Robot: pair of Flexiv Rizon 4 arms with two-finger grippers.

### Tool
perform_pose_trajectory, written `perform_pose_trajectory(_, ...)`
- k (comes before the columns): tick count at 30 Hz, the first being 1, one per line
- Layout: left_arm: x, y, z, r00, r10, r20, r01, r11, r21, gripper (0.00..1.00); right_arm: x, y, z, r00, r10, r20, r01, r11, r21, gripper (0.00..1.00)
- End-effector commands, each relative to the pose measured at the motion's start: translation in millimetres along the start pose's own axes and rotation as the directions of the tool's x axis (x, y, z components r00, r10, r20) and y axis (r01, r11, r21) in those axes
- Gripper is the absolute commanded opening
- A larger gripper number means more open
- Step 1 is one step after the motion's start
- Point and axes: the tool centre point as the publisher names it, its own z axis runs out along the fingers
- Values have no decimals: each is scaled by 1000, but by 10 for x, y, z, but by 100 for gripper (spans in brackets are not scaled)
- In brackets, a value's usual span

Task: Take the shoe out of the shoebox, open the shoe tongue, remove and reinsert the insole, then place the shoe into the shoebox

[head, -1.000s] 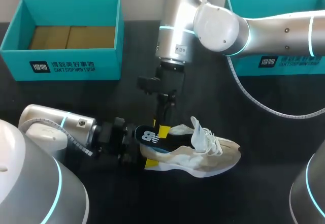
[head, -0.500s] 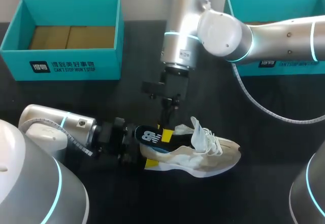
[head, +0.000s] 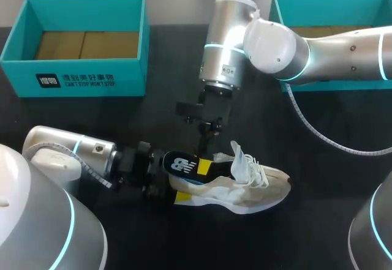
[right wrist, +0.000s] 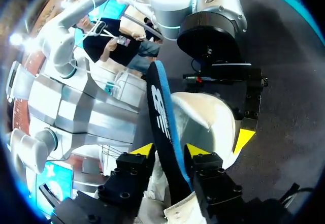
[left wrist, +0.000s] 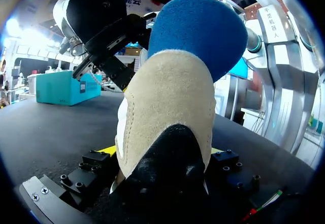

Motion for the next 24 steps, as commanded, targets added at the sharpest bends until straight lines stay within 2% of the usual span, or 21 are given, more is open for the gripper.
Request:
perform_pose_trajectory(1, -6, 5, 3, 1000, 0, 0, 0, 1000, -1, 0, 27, -12, -13, 1000, -8, 4, 8, 1000, -3, 20)
perform_pose_trajectory(4, -6, 5, 3, 1000, 0, 0, 0, 1000, -1, 0, 36, 13, -28, 1000, -18, 10, 18, 1000, -9, 0)
perform_pose_trajectory(20, -6, 5, 3, 1000, 0, 0, 0, 1000, -1, 0, 8, 251, -45, 995, -104, 4, 104, 994, -18, 0)
perform_pose_trajectory(21, -6, 5, 3, 1000, 0, 0, 0, 1000, -1, 0, 2, 256, -38, 994, -107, 0, 107, 994, -20, 1)
perform_pose_trajectory(23, -6, 5, 3, 1000, 0, 0, 0, 1000, -1, 0, -4, 254, -27, 994, -111, -7, 111, 993, -31, 28)
perform_pose_trajectory(24, -6, 5, 3, 1000, 0, 0, 0, 1000, -1, 0, -7, 248, -22, 994, -110, -9, 110, 993, -33, 35)
